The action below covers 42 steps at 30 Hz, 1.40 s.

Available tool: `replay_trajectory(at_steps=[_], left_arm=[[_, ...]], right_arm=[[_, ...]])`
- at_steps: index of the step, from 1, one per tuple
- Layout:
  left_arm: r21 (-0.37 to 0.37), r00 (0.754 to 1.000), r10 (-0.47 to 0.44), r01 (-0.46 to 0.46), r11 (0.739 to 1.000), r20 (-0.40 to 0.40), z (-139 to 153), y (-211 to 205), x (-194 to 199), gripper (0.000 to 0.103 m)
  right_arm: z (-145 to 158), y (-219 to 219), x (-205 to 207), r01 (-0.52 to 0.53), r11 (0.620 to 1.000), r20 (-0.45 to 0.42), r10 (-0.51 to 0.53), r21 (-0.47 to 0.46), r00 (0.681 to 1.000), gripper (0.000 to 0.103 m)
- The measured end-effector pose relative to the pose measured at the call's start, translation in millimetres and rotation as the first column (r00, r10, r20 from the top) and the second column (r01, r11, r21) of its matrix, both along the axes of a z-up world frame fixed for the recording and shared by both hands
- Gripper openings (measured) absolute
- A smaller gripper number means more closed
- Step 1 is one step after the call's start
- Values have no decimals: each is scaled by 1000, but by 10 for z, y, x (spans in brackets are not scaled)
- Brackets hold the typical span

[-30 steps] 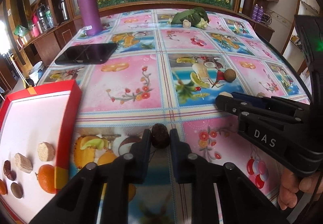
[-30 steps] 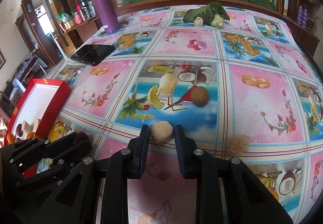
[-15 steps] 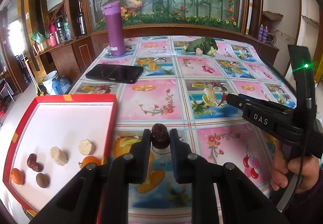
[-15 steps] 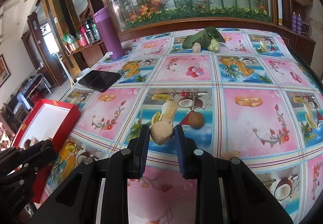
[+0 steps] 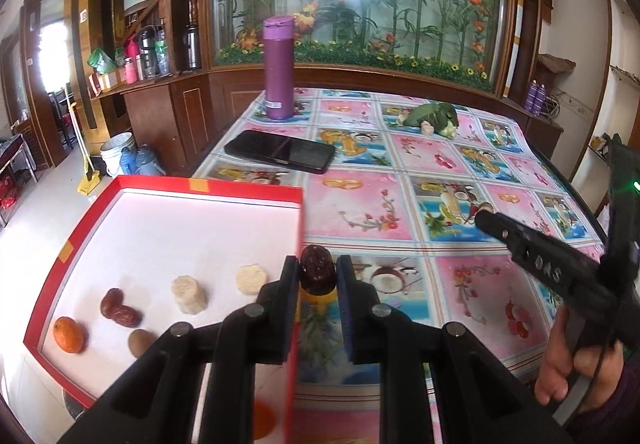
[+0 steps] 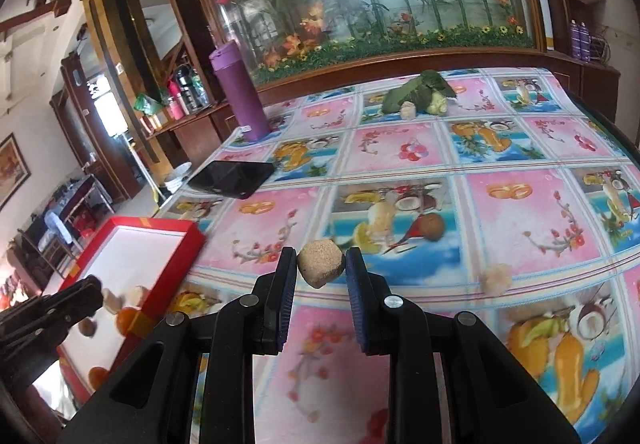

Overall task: Organize fruits
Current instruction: 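Carry the date and beige piece into the tray and open both tools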

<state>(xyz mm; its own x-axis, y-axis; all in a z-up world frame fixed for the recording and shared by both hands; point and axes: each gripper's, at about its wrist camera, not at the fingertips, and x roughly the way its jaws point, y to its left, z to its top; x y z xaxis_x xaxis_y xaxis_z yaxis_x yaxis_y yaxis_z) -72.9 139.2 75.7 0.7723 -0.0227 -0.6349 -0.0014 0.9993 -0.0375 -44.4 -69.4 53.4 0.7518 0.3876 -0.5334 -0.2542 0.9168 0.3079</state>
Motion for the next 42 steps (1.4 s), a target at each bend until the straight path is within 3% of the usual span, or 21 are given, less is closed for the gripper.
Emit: replay_trajectory(at_steps=[6, 21, 42], left_arm=[[7, 998, 54, -54, 999, 12, -20, 314, -100, 21], [30, 970, 241, -241, 970, 2, -244, 1153, -240, 21], [57, 957, 285, -281, 958, -60, -468, 1461, -246, 21]], right_arm=[[54, 661, -278, -147, 988, 12, 147, 45, 989, 24], [13, 1721, -560, -343, 937, -27, 342, -72, 939, 24], [-211, 2145, -520, -379, 915, -132, 362, -138, 923, 24]])
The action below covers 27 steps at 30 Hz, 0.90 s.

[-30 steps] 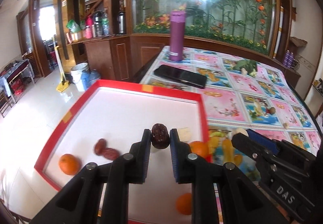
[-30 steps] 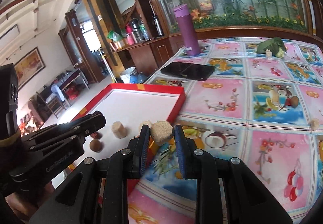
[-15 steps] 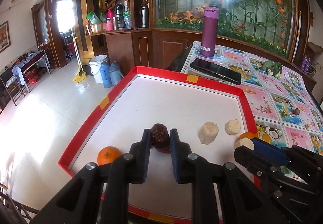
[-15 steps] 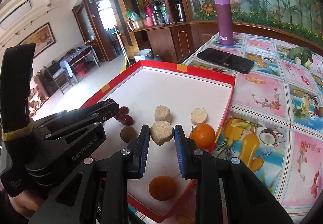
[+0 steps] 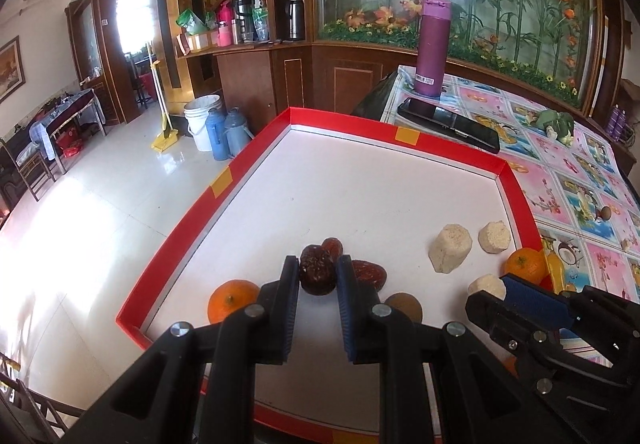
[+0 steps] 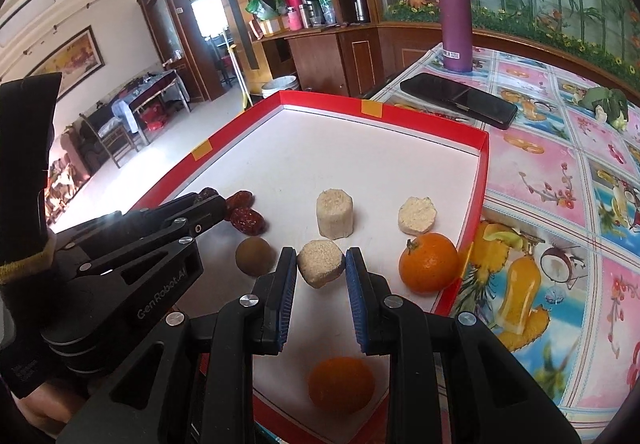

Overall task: Organize fruits
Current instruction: 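Carry the date and beige piece into the tray and open both tools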

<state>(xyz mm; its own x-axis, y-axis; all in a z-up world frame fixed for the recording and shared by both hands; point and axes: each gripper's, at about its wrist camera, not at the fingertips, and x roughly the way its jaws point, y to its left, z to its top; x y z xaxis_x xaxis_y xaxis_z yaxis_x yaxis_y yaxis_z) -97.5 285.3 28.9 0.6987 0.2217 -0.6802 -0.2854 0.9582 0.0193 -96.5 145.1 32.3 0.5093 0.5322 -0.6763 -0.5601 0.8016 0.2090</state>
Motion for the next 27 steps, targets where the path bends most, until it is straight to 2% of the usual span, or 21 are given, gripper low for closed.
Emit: replay_trajectory(at_steps=[8, 20, 23, 27], left_arm=[[6, 1000, -2, 2, 1000, -21, -68, 40, 29, 21], [8, 999, -17, 17, 1000, -28, -89, -10, 65, 22], [8, 1000, -16, 16, 1000, -24, -81, -22, 69, 29], [25, 1000, -12, 12, 1000, -15, -52, -45, 62, 49]], right_arm=[[-123, 51, 71, -8, 1000, -44, 7, -26, 999, 24], [-128, 39, 79, -16, 1000, -38, 15, -7, 999, 25], [-126, 14, 79, -21, 1000, -41, 21, 15, 999, 25], [-145, -78, 128, -9, 997, -81, 14, 71, 997, 33]])
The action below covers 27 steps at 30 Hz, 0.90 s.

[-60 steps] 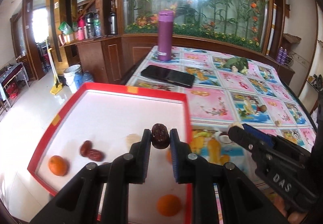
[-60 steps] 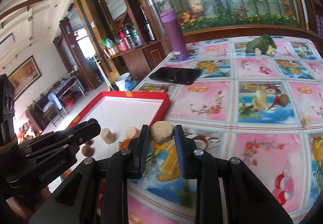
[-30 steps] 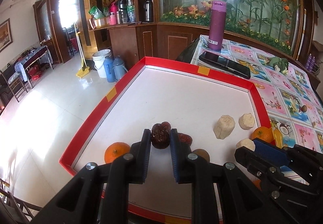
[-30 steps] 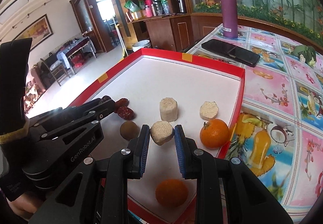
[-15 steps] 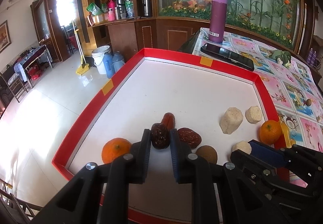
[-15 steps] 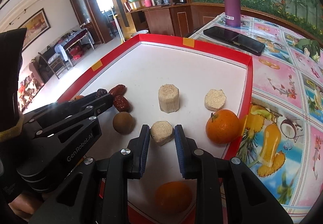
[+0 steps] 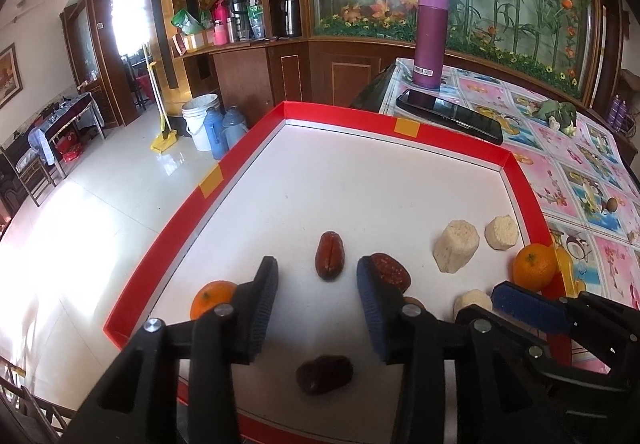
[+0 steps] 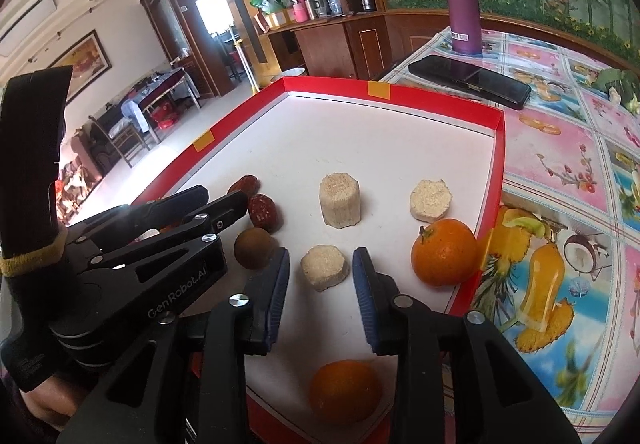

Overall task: Organize fruits
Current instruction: 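Carry the date and beige piece into the tray and open both tools, then grasp a brown kiwi with the left tool while the right tool grasps a beige piece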

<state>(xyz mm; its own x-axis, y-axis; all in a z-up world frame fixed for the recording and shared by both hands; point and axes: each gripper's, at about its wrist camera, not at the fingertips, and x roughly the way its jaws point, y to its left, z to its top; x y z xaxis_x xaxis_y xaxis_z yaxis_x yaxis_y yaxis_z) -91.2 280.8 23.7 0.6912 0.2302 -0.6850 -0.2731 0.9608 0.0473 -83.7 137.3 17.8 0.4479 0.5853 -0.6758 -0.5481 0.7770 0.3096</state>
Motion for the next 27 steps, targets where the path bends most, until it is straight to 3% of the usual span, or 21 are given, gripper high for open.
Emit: replay_trajectory(at_steps=[2, 9, 13, 27], left_arm=[[8, 1000, 5, -5, 1000, 2, 15, -3, 0, 58], [3, 1000, 21, -21, 1000, -3, 47, 15, -14, 70], [8, 999, 39, -39, 999, 0, 74, 13, -31, 83], [20, 997, 76, -76, 997, -26, 143, -66, -38, 102]], right_arm=[[6, -56, 26, 14, 999, -10, -14, 35, 1000, 33], [54, -129, -5, 26, 997, 7, -27, 76, 1000, 33], [101, -150, -50, 27, 995, 31, -30, 96, 999, 33], [162, -414, -59, 71, 987, 38, -78, 145, 996, 33]])
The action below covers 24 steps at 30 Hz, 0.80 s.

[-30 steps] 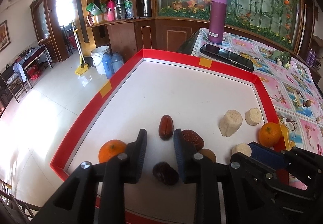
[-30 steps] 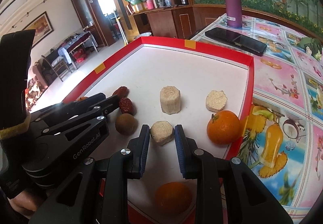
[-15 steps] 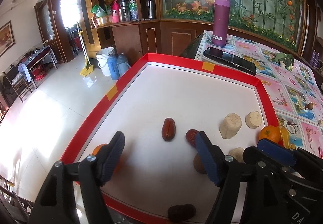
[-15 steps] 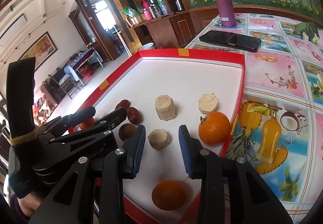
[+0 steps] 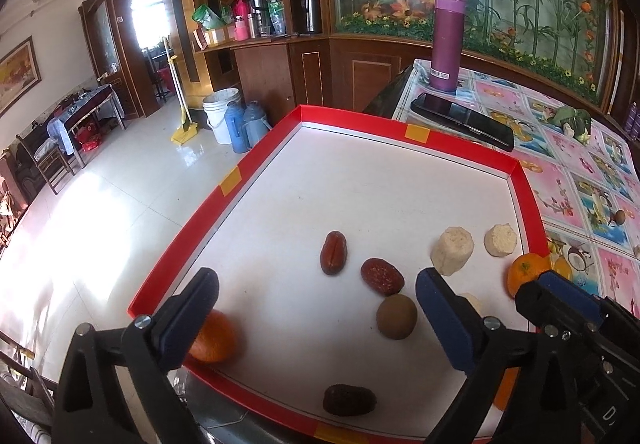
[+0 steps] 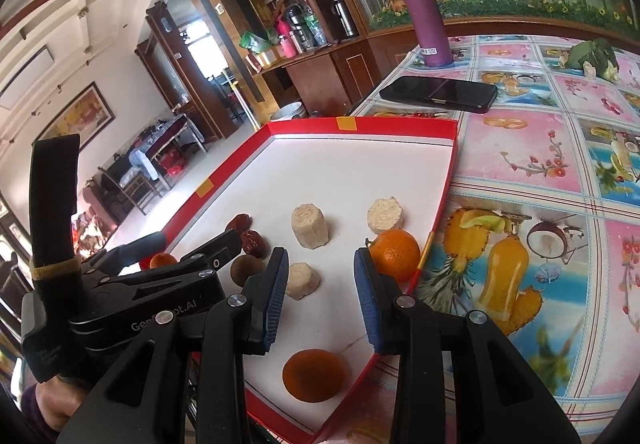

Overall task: Organize fruits
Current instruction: 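Grasp a brown kiwi with the left tool while the right tool grasps a beige piece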

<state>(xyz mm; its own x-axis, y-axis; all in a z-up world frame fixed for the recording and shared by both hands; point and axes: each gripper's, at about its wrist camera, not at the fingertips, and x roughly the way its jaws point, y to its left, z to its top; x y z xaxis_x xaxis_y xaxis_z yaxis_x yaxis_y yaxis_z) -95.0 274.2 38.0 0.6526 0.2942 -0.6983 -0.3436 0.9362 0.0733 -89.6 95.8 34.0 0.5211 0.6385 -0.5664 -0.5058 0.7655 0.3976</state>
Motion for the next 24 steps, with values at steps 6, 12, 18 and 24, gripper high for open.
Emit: replay_trajectory(at_steps=[6, 12, 18, 24], left_arm=[[-13, 999, -46, 46, 999, -13, 27, -164, 16, 103], [-52, 996, -92, 90, 995, -22, 77, -383, 56, 103], [-37, 991, -136, 135, 990, -7, 191, -660, 78, 103], [0, 975, -219, 219, 976, -27, 210, -1090, 169, 103]], right_arm=[[60, -272, 45, 57, 998, 21, -57, -2, 998, 33], [149, -745, 162, 153, 988, 53, -153, 9, 987, 34], [190, -1443, 314, 290, 957, 73, -289, -11, 955, 37], [156, -2189, 408, 421, 904, 94, -414, -74, 905, 58]])
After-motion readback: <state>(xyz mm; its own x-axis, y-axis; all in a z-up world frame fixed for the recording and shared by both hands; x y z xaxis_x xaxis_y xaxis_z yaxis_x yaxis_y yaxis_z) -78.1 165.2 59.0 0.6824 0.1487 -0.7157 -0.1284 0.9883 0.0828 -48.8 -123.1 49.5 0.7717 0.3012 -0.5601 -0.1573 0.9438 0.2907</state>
